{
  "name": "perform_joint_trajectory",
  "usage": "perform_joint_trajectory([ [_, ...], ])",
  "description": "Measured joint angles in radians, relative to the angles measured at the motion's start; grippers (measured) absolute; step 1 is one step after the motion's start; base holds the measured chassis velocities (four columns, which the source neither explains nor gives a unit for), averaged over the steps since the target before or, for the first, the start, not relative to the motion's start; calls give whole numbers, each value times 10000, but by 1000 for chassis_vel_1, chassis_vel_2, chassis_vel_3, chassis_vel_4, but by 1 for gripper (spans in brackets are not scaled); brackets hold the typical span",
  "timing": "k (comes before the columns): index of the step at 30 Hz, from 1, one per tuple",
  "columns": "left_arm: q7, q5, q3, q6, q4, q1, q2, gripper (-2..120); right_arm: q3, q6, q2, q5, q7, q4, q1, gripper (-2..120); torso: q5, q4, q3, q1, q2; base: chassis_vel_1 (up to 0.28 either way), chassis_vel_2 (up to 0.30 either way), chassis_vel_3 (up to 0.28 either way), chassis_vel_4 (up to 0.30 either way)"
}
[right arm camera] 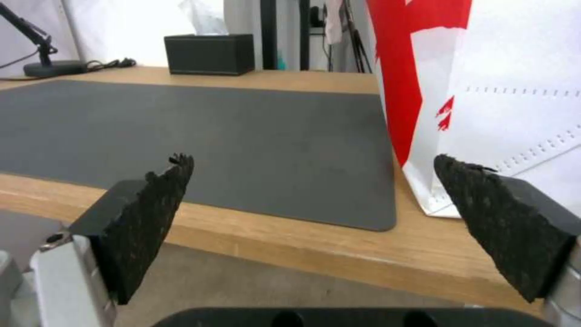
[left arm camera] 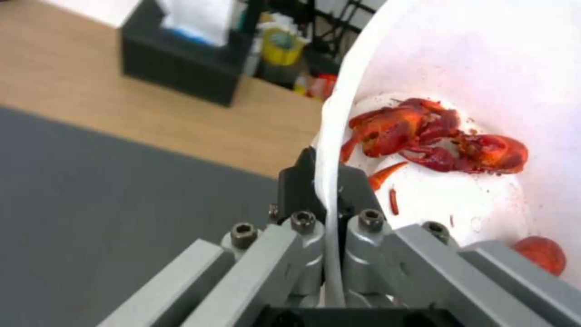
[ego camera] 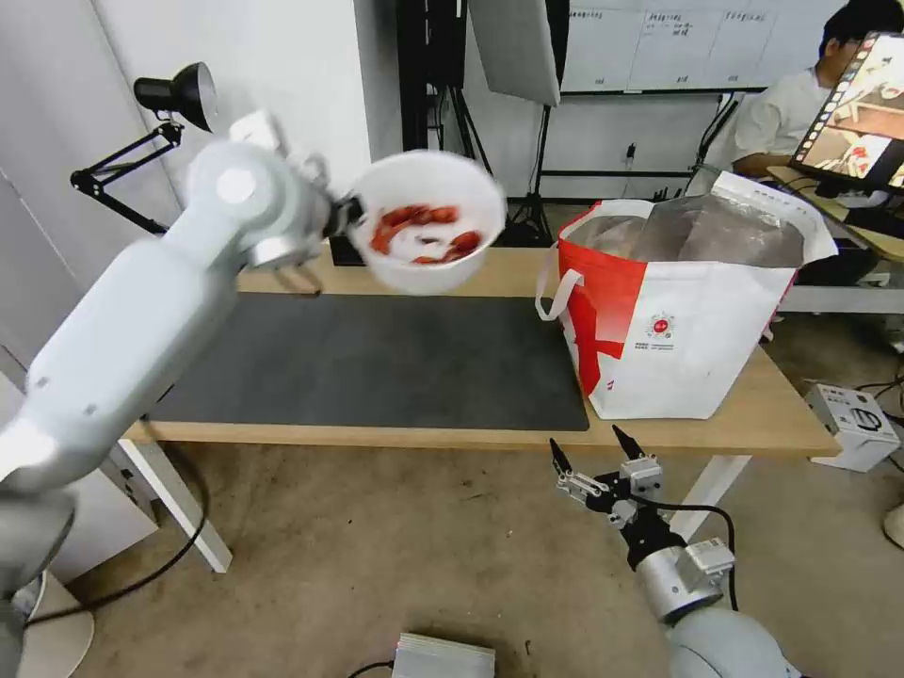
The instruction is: Pick up the trash from the table and place it into the takeout bag.
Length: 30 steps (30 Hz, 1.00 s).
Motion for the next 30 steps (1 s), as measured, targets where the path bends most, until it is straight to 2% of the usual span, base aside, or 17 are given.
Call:
perform_joint_trajectory([
  [2, -3, 3, 267, -1, 453, -488, -603, 0, 0, 0, 0, 0, -1, 0, 0, 100, -2, 2, -1, -1, 0, 0, 0, 0, 0],
  [4, -7, 10, 325, -2, 547, -571, -737, 0, -1, 0, 0, 0, -1, 0, 0, 100, -3, 2, -1, -1, 1, 0, 0, 0, 0],
  [5, -12, 37, 511, -1, 851, -815, -1146, 0, 0, 0, 0, 0, 0, 0, 0, 100, -2, 1, -1, 0, 0, 0, 0, 0, 0],
  [7, -21, 82, 572, -2, 990, -912, -1350, 0, -1, 0, 0, 0, 0, 0, 0, 100, -2, 2, 0, 0, 0, 0, 0, 0, 0],
  [9, -50, 305, 653, -21, 1491, -1168, -2052, 0, 0, 0, 0, 0, -1, 0, 0, 100, -3, 4, -1, 0, 0, 0, 0, 0, 0],
  [10, -50, 305, 653, -21, 1491, -1168, -2052, 0, 0, 0, 0, 0, -1, 0, 0, 100, -3, 4, -1, 0, 0, 0, 0, 0, 0],
  [12, -71, 552, 709, -35, 2049, -1401, -2840, 0, 0, 0, 0, 0, -1, 0, 0, 100, -3, 3, -1, 0, 0, 0, 0, 0, 0],
  [13, -71, 552, 709, -35, 2049, -1401, -2840, 0, 0, 0, 0, 0, -1, 0, 0, 100, -3, 3, -1, 0, 0, 0, 0, 0, 0],
  [17, -38, 1097, 824, -35, 3263, -1806, -4200, 0, -1, 0, 0, 0, -1, 0, 0, 100, -1, 1, -1, 0, 0, 0, 0, 0, 0],
  [18, -38, 1097, 824, -35, 3263, -1806, -4200, 0, -1, 0, 0, 0, -1, 0, 0, 100, -1, 1, -1, 0, 0, 0, 0, 0, 0],
  [21, 112, 1736, 909, -38, 3981, -1899, -4978, 0, -1, 0, 0, 0, -1, 0, 0, 100, 0, -1, -1, -1, 0, 0, 0, 0, 0],
  [25, 357, 2556, 1137, -261, 4478, -1812, -5426, 0, -1, 0, 0, 0, -1, 0, 0, 100, -2, 2, -1, 0, 0, 0, 0, 0, 0],
  [30, 569, 3266, 1365, -576, 4684, -1623, -5634, 0, 0, 0, 0, 0, -1, 0, 0, 100, -3, 2, -1, 0, 0, 0, 0, 0, 0],
])
